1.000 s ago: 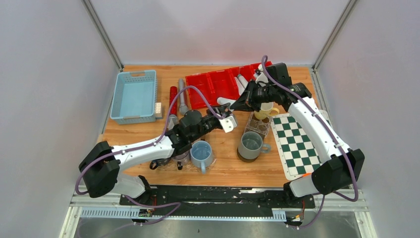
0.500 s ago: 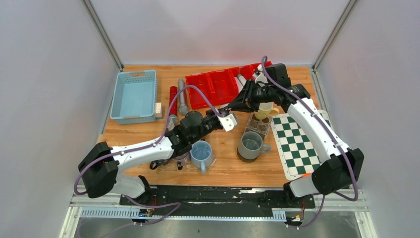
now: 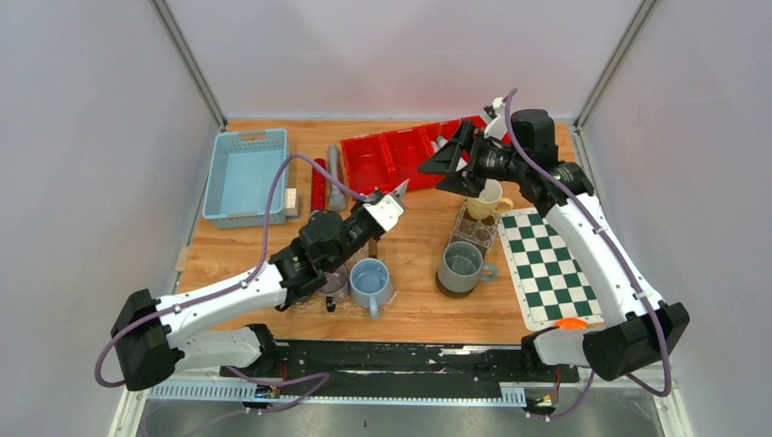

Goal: Prepare toiletry sets of a toothbrush and toothpaste on the tray
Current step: Place the toothpaste in the toothpaste holder.

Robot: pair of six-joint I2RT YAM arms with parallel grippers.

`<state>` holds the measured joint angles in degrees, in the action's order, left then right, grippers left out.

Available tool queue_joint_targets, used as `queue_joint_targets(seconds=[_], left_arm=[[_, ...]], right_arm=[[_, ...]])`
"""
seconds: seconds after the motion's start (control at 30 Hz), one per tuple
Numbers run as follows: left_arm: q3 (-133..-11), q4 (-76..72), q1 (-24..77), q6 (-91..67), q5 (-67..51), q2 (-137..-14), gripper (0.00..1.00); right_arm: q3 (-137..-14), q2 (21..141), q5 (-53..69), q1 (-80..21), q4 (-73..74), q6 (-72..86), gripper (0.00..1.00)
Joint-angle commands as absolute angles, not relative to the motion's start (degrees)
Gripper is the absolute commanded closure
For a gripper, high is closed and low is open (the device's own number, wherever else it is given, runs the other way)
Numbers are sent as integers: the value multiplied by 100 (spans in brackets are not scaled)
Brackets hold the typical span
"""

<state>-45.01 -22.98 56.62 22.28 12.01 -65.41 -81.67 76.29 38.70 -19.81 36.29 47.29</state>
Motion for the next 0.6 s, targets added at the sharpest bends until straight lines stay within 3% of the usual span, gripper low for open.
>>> queue_joint_targets(seconds=[0.0,0.1,0.17,0.57], left_arm=[[-4386,-2049,5700,1346,1846,-5975,100],[-4298,-1800,5740,1070,2101,-5749,100],[-4194,-1739,5834,959,2372,-5598,100],[-3940,-1067,6605,232,4623,-5221,100]], right_arm=[[-8071,7229,3529,-1882,2967,4560,15],[-7883,7049,3208,-1848,2828,4491,10],[-7761,6939,2936,-1837,2770,4475,1],[-7226,6491,1885,-1665,2711,4451,0]])
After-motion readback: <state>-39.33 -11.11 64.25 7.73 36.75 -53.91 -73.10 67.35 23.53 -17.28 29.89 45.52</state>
